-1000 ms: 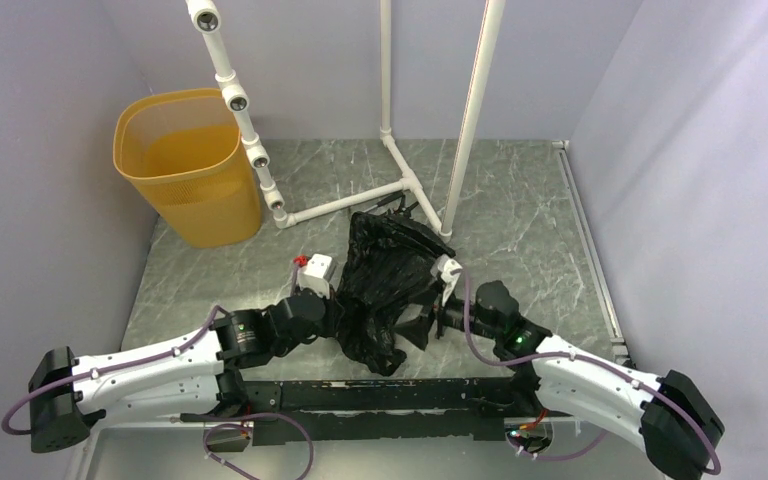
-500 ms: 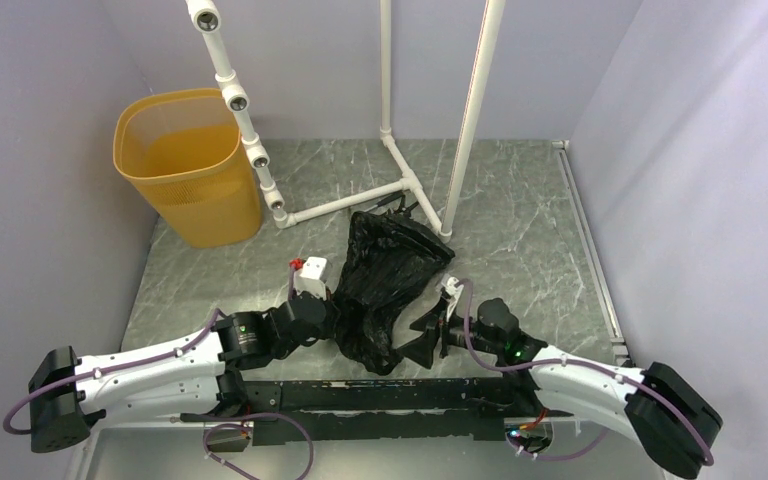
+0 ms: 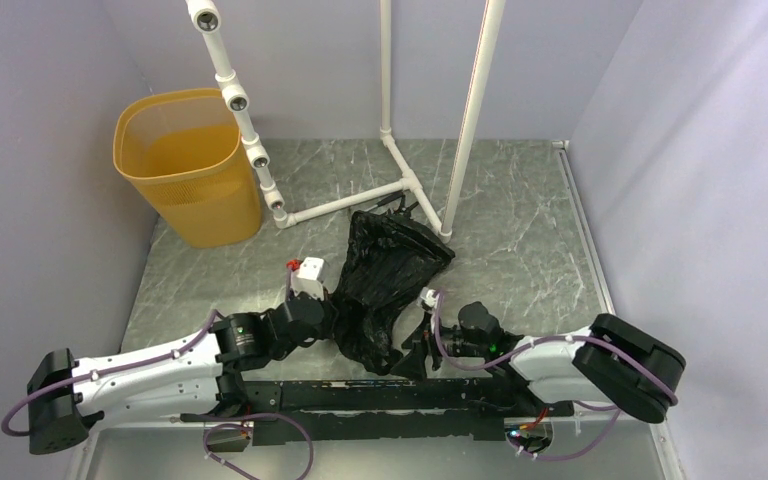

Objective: Put the trash bags into the trash bin

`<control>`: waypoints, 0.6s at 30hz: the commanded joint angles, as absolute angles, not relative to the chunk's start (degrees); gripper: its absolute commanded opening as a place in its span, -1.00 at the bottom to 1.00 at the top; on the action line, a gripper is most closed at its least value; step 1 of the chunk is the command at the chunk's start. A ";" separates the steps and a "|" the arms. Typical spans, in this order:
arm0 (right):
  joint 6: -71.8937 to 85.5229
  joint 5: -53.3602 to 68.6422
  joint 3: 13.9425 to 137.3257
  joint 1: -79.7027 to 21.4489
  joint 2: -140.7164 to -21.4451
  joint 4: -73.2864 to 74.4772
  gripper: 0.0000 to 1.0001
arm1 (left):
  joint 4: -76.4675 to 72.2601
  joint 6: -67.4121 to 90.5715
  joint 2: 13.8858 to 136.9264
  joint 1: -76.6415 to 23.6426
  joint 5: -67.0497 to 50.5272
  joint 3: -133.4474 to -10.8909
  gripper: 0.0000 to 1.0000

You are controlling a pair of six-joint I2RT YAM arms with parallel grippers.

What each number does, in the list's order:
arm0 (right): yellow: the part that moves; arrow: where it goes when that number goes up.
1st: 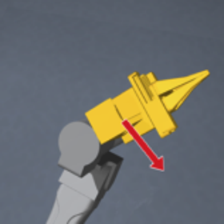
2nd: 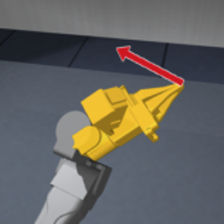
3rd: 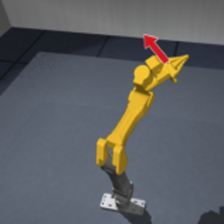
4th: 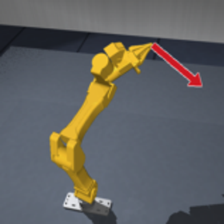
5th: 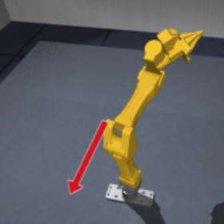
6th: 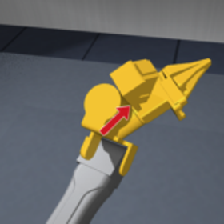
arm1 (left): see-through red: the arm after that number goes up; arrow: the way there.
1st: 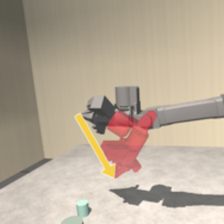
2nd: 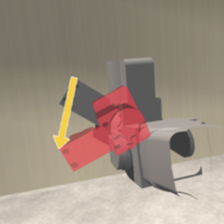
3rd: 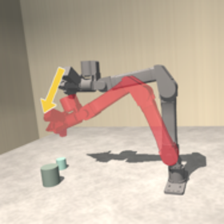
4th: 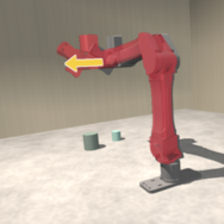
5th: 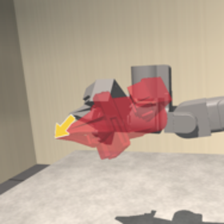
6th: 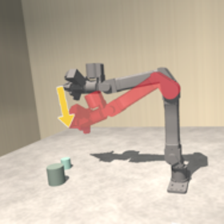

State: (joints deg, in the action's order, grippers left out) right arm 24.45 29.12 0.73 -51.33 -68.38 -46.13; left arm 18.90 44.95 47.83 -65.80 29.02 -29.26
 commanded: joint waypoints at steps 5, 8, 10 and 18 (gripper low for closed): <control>21.14 31.41 3.88 -53.07 -75.53 -51.38 0.84 | 21.06 47.68 43.94 -65.59 32.37 -28.36 -0.95; 20.46 32.74 5.19 -53.70 -77.75 -51.81 0.71 | 21.27 48.48 43.28 -65.61 32.52 -27.76 -0.95; 20.48 32.22 5.50 -53.99 -78.42 -51.66 0.57 | 21.35 48.79 43.07 -65.63 32.44 -27.47 -0.95; 18.63 28.48 8.00 -56.93 -78.64 -47.30 0.32 | 21.15 49.03 42.97 -65.62 32.34 -27.31 -0.95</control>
